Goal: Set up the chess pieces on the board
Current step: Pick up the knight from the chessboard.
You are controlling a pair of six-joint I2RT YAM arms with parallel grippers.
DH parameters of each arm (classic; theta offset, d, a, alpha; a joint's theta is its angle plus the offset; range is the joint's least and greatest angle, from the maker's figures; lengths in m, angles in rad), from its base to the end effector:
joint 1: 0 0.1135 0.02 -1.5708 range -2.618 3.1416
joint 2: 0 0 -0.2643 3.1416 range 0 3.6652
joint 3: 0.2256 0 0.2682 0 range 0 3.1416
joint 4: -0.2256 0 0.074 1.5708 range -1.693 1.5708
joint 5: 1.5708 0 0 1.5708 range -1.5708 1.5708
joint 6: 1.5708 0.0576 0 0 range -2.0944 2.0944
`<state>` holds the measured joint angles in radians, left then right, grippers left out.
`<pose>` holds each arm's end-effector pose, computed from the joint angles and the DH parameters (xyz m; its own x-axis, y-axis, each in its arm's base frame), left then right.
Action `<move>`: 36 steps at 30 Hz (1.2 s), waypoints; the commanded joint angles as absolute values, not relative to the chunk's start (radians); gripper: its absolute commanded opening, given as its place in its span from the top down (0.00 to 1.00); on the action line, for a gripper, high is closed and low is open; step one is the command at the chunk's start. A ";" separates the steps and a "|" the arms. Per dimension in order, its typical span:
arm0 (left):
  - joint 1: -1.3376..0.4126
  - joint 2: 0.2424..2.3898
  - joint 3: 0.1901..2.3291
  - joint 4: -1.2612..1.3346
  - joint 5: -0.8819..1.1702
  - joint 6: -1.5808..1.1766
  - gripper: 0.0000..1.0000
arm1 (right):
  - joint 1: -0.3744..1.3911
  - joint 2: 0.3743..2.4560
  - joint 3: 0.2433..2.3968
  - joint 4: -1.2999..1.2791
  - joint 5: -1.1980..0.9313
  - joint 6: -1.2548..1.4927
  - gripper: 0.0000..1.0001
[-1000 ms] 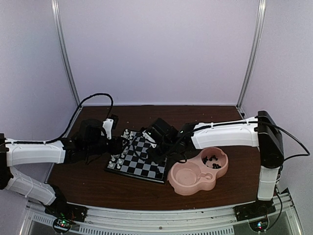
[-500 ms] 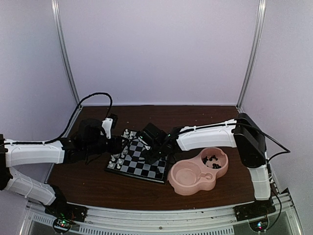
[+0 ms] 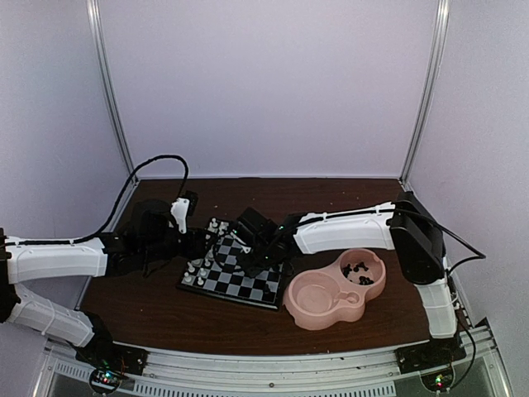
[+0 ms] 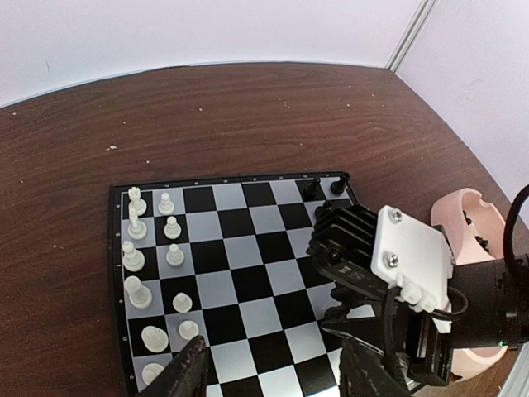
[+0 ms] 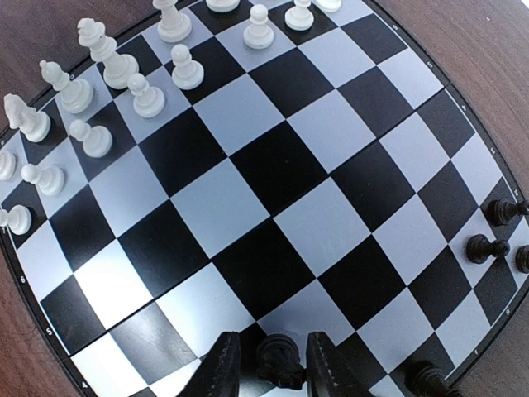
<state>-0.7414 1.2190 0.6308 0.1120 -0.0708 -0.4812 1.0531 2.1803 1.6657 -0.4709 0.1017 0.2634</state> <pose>0.2214 -0.1972 0.2062 -0.5900 -0.0857 -0.8028 0.3996 0.8330 -0.3826 0.2530 0.4324 0.1443 -0.6161 -0.5585 -0.5554 -0.7004 0.7110 0.0621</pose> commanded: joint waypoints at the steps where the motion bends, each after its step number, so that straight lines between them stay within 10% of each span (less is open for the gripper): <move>1: -0.741 1.200 0.637 0.154 -0.072 -0.478 0.46 | 1.049 2.172 1.666 -0.479 0.111 0.271 0.69; 36: -0.741 1.207 0.642 0.152 -0.059 -0.477 0.45 | 1.049 2.093 1.594 -0.449 0.128 0.268 0.70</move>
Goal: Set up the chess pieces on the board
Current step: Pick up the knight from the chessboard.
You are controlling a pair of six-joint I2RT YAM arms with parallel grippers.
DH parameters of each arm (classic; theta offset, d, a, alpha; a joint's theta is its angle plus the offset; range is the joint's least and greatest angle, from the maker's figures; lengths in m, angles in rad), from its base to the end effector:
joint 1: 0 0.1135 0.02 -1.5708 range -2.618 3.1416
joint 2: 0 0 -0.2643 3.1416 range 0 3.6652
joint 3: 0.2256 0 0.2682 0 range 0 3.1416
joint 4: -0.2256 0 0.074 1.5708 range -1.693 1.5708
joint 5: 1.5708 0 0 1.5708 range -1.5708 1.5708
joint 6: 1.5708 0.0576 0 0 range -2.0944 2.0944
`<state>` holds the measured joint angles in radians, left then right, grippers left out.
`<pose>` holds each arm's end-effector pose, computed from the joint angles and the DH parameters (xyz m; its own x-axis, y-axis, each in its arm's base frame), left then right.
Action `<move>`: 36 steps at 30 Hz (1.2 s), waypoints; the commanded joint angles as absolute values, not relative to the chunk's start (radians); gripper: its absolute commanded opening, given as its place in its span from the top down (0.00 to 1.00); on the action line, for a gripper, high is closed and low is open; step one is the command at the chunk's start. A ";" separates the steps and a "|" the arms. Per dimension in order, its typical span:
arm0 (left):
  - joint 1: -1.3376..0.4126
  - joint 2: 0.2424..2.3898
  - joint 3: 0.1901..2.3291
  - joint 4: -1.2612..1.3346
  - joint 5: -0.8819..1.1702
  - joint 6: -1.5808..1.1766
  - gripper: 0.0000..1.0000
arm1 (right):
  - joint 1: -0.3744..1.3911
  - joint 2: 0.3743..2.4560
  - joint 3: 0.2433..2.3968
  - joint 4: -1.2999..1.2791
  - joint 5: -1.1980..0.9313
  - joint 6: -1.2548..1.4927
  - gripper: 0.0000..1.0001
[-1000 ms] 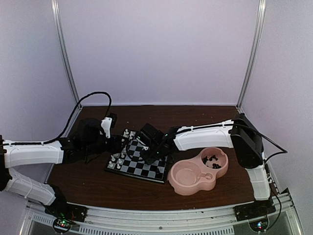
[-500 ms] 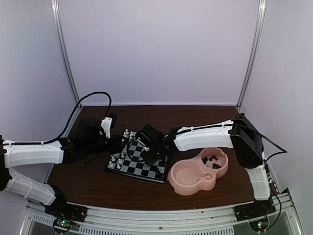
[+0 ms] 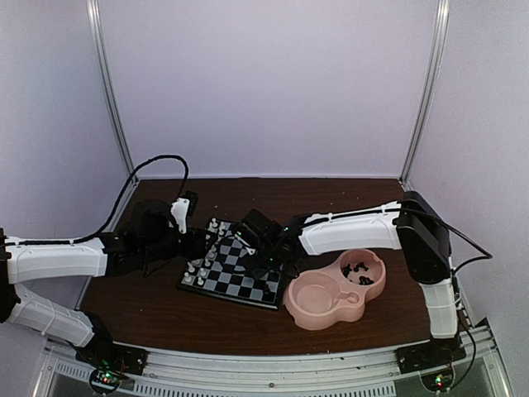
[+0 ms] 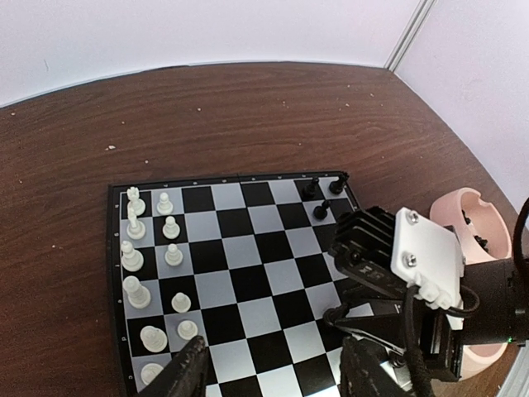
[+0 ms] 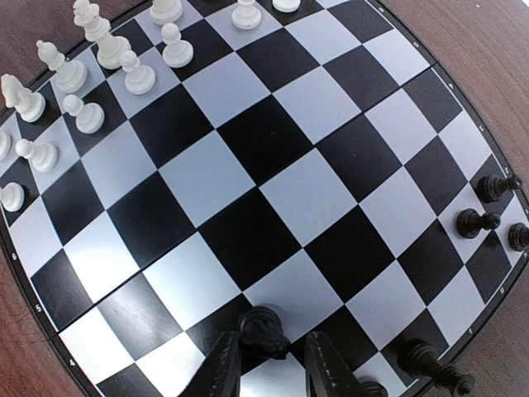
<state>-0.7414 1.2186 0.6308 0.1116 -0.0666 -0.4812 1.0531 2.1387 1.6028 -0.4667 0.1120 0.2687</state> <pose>0.2212 -0.1974 0.2063 -0.5914 -0.0847 -0.8019 0.4022 0.8310 -0.3843 0.2472 0.4210 0.1438 -0.6235 -0.5617 -0.5438 -0.6931 0.7190 0.0520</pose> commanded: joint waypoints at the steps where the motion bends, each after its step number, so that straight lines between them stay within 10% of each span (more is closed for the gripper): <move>1: -0.741 1.207 0.643 0.151 -0.059 -0.477 0.45 | 1.049 2.094 1.595 -0.449 0.127 0.268 0.70; 36: -0.741 1.214 0.653 0.141 -0.057 -0.475 0.45 | 1.048 2.153 1.652 -0.476 0.110 0.260 0.71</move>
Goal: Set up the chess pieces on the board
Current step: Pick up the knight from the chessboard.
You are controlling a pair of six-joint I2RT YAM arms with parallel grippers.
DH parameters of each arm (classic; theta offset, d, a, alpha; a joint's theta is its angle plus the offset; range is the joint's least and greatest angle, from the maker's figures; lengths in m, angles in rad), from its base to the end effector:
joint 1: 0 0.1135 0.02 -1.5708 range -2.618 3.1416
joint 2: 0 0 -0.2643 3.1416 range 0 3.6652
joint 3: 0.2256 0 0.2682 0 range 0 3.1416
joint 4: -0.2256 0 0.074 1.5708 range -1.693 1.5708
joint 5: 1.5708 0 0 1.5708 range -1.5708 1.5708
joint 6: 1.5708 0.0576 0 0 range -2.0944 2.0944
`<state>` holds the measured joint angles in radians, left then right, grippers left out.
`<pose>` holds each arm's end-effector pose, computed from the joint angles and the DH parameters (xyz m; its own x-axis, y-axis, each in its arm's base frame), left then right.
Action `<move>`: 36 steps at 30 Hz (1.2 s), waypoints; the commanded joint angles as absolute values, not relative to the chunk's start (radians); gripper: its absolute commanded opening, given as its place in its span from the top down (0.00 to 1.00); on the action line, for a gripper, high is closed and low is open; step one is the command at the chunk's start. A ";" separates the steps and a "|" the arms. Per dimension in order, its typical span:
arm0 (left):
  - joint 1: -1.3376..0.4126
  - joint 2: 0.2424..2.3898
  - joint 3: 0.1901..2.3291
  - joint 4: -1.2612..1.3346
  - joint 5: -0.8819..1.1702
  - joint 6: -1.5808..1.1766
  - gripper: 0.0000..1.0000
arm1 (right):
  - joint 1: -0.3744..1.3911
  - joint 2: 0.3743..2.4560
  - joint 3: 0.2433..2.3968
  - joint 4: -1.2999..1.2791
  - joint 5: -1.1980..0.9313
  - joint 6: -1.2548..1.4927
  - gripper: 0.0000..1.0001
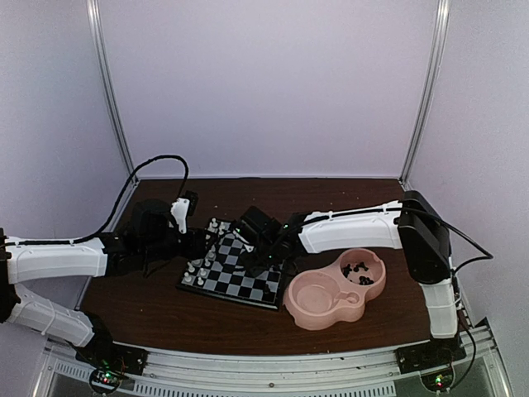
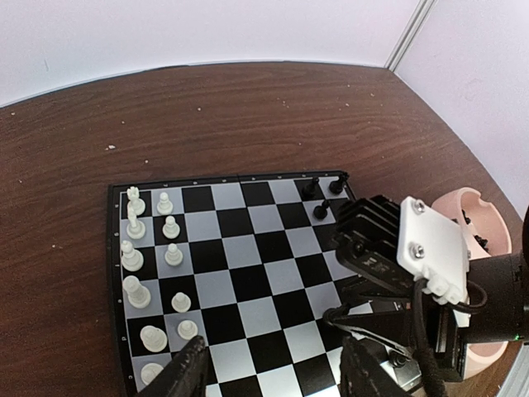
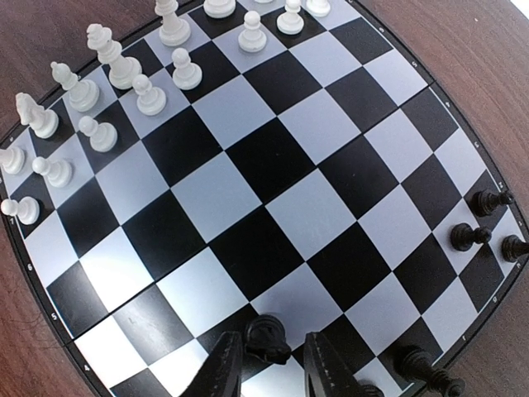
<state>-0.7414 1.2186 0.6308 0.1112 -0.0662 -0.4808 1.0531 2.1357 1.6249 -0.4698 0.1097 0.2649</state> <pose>0.2212 -0.1974 0.2062 -0.5916 -0.0840 -0.8019 0.4025 0.8309 -0.3840 0.2489 0.4243 0.1522 -0.6151 -0.5541 -0.5609 -0.6969 0.7149 0.0579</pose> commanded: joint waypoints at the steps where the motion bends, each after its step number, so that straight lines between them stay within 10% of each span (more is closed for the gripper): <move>1: -0.741 1.215 0.653 0.141 -0.058 -0.476 0.45 | 1.048 2.153 1.653 -0.476 0.108 0.261 0.71; 36: -0.741 1.197 0.650 0.133 -0.066 -0.472 0.45 | 1.042 1.928 1.493 -0.388 0.234 0.250 0.86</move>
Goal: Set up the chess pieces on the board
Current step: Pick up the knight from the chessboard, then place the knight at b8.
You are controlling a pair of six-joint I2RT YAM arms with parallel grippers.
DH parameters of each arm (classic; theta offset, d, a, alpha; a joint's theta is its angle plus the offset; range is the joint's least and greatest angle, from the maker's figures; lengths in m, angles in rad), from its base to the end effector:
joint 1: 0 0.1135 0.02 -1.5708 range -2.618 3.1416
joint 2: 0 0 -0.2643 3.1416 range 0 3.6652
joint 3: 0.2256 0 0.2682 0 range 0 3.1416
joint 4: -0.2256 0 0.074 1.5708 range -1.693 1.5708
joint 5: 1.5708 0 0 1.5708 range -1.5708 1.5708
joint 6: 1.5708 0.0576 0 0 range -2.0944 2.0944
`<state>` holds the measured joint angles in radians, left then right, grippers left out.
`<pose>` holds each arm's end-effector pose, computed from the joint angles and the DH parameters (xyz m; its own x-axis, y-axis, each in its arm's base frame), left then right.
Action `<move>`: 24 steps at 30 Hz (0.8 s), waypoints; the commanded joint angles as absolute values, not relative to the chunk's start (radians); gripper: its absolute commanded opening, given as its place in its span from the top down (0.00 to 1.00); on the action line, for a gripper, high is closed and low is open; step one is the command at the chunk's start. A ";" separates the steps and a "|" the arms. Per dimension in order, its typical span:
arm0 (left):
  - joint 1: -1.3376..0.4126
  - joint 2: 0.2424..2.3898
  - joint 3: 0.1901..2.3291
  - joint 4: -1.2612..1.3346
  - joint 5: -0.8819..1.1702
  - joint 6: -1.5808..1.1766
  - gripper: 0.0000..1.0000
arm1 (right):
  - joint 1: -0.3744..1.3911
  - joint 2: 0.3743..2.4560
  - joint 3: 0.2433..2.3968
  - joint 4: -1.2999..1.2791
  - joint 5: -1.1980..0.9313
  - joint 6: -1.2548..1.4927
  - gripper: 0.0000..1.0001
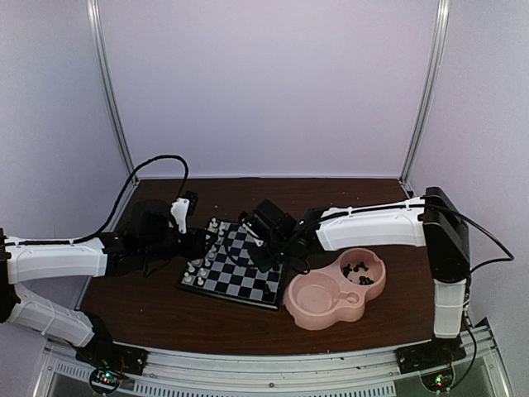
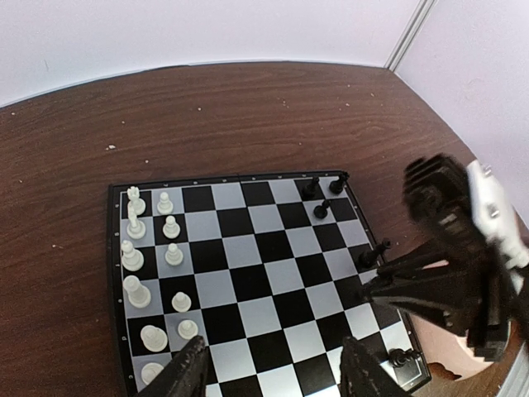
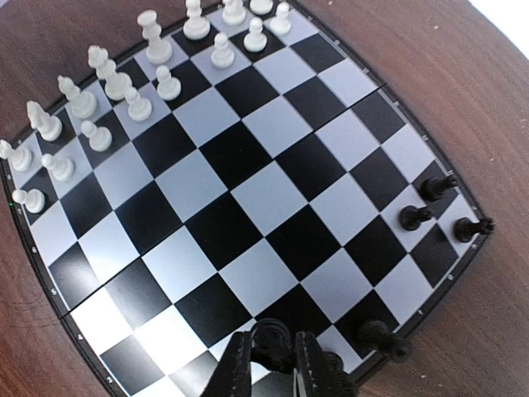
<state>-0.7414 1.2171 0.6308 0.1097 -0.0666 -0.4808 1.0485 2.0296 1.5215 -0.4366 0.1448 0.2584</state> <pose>0.2211 -0.1972 0.2065 -0.5914 -0.0841 -0.8019 0.4023 0.8311 -0.3839 0.2424 0.4044 0.1696 -0.5992 -0.5341 -0.5964 -0.6850 0.7276 0.0367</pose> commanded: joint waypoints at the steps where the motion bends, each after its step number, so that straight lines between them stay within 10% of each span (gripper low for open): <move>1: -0.741 1.197 0.650 0.134 -0.067 -0.472 0.45 | 1.040 1.909 1.480 -0.381 0.245 0.250 0.86; 24: -0.741 1.204 0.652 0.136 -0.065 -0.475 0.45 | 0.845 1.964 1.408 -0.297 0.159 0.334 0.88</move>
<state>-0.7414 1.2171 0.6308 0.1051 -0.0669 -0.4808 0.8433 1.9350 1.3972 -0.3191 0.1791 0.3264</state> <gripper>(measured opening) 0.550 0.155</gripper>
